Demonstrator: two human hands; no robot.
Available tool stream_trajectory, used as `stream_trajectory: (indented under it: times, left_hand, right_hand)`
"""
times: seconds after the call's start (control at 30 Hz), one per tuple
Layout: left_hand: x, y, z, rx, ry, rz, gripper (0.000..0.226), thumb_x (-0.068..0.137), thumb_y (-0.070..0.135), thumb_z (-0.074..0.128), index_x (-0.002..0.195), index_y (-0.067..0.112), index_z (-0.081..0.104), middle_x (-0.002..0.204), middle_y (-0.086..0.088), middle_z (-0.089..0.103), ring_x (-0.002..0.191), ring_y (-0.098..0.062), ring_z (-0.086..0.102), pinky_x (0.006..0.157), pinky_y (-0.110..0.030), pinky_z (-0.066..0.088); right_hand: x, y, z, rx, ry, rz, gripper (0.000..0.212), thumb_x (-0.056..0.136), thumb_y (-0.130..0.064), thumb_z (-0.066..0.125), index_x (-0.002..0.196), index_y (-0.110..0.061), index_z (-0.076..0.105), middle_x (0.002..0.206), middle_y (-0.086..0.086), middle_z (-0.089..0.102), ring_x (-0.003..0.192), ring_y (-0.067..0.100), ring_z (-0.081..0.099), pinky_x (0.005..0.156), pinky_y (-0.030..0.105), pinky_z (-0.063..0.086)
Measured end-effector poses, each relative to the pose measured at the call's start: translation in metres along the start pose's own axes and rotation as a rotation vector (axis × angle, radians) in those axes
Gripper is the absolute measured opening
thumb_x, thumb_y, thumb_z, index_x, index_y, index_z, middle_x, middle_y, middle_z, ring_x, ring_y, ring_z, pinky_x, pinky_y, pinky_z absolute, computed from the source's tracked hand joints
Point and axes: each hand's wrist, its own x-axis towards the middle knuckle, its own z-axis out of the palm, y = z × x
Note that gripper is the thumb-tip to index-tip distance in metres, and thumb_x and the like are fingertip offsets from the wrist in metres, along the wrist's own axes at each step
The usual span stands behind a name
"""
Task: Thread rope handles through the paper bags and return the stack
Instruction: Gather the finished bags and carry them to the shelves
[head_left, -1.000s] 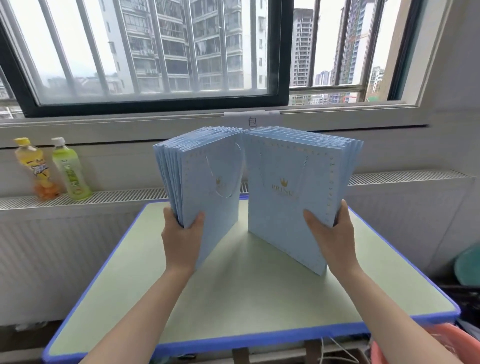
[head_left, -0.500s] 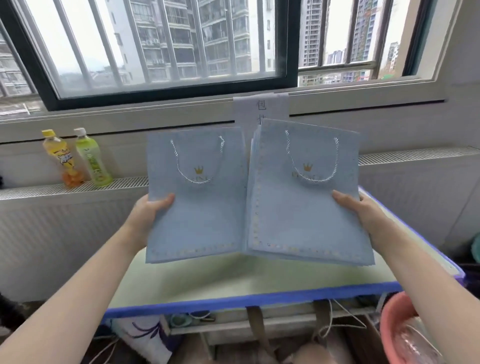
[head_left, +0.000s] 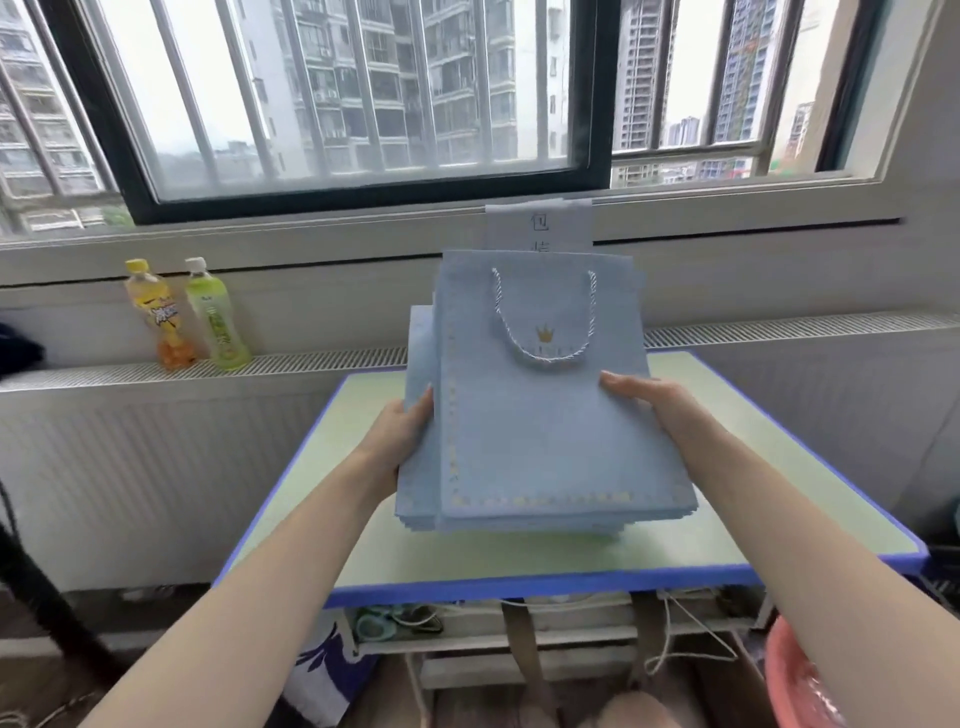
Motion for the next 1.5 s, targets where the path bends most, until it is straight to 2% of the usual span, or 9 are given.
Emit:
stream_trajectory:
  times: [0.23,0.57,0.67,0.77,0.83,1.13,1.27,1.4,1.5]
  left_hand:
    - [0.032,-0.013,0.001,-0.056,-0.085,-0.048,0.009,0.087,0.015,0.059,0.092,0.008,0.063,0.083,-0.008,0.068,0.063,-0.018,0.065,0.055,-0.027,0.053]
    - [0.067,0.041,-0.033,-0.019,-0.032,-0.158,0.021,0.084,0.034,0.059,0.096,0.017,0.057,0.093,-0.011,0.061,0.079,-0.024,0.059,0.071,-0.037,0.046]
    - [0.052,0.072,-0.045,-0.078,0.023,-0.189,0.014,0.091,0.030,0.055,0.087,0.018,0.062,0.080,-0.005,0.064,0.067,-0.021,0.060,0.067,-0.033,0.046]
    - [0.031,0.109,-0.054,-0.102,0.096,-0.203,0.031,0.090,0.048,0.056,0.105,0.022,0.062,0.087,-0.002,0.069,0.075,-0.019,0.066,0.069,-0.034,0.051]
    - [0.017,0.130,-0.060,-0.113,0.139,-0.190,0.031,0.091,0.051,0.051,0.098,0.022,0.059,0.084,0.001,0.067,0.072,-0.015,0.066,0.069,-0.034,0.053]
    - [-0.063,0.172,-0.081,-0.166,0.274,-0.348,0.033,0.098,0.044,0.039,0.096,0.014,0.054,0.092,-0.006,0.065,0.085,-0.022,0.061,0.090,-0.043,0.049]
    - [-0.095,0.182,-0.090,-0.190,0.312,-0.363,0.034,0.098,0.043,0.038,0.089,0.017,0.057,0.082,0.000,0.067,0.076,-0.017,0.063,0.077,-0.033,0.052]
    - [-0.123,0.188,-0.103,-0.228,0.360,-0.403,0.040,0.095,0.050,0.041,0.100,0.015,0.060,0.096,-0.008,0.067,0.089,-0.023,0.062,0.090,-0.039,0.049]
    - [-0.142,0.185,-0.110,-0.194,0.406,-0.383,0.040,0.098,0.048,0.037,0.091,0.018,0.062,0.087,-0.001,0.069,0.083,-0.018,0.064,0.080,-0.033,0.052]
  right_hand:
    - [0.051,0.003,0.003,-0.024,-0.051,0.105,0.026,0.083,-0.029,0.063,0.100,-0.009,0.069,0.093,0.012,0.073,0.073,0.025,0.070,0.066,0.034,0.059]
    - [0.114,-0.028,0.040,0.025,-0.118,0.206,0.038,0.083,-0.032,0.062,0.114,-0.010,0.062,0.100,0.011,0.072,0.079,0.025,0.071,0.062,0.032,0.058]
    - [0.108,-0.051,0.062,0.025,-0.124,0.199,0.049,0.079,-0.031,0.068,0.122,-0.011,0.057,0.109,0.013,0.069,0.088,0.028,0.069,0.069,0.038,0.059]
    - [0.096,-0.082,0.082,0.016,-0.181,0.163,0.044,0.078,-0.025,0.068,0.119,-0.011,0.059,0.105,0.012,0.070,0.085,0.028,0.069,0.068,0.037,0.058]
    - [0.087,-0.101,0.095,0.005,-0.203,0.166,0.046,0.073,-0.028,0.066,0.116,-0.011,0.060,0.103,0.012,0.071,0.084,0.028,0.069,0.069,0.038,0.057]
    - [0.025,-0.129,0.140,-0.002,-0.273,0.242,0.042,0.069,-0.028,0.064,0.109,-0.012,0.063,0.097,0.012,0.072,0.077,0.027,0.071,0.060,0.035,0.057]
    - [0.006,-0.131,0.157,-0.007,-0.323,0.272,0.037,0.066,-0.026,0.063,0.101,-0.015,0.064,0.091,0.009,0.074,0.072,0.025,0.071,0.054,0.032,0.057]
    - [0.000,-0.126,0.175,-0.066,-0.374,0.289,0.039,0.064,-0.027,0.064,0.102,-0.015,0.065,0.092,0.009,0.074,0.073,0.025,0.071,0.056,0.033,0.058]
    - [-0.003,-0.122,0.184,-0.097,-0.421,0.304,0.042,0.062,-0.027,0.066,0.103,-0.014,0.064,0.091,0.009,0.074,0.072,0.025,0.071,0.054,0.031,0.056]
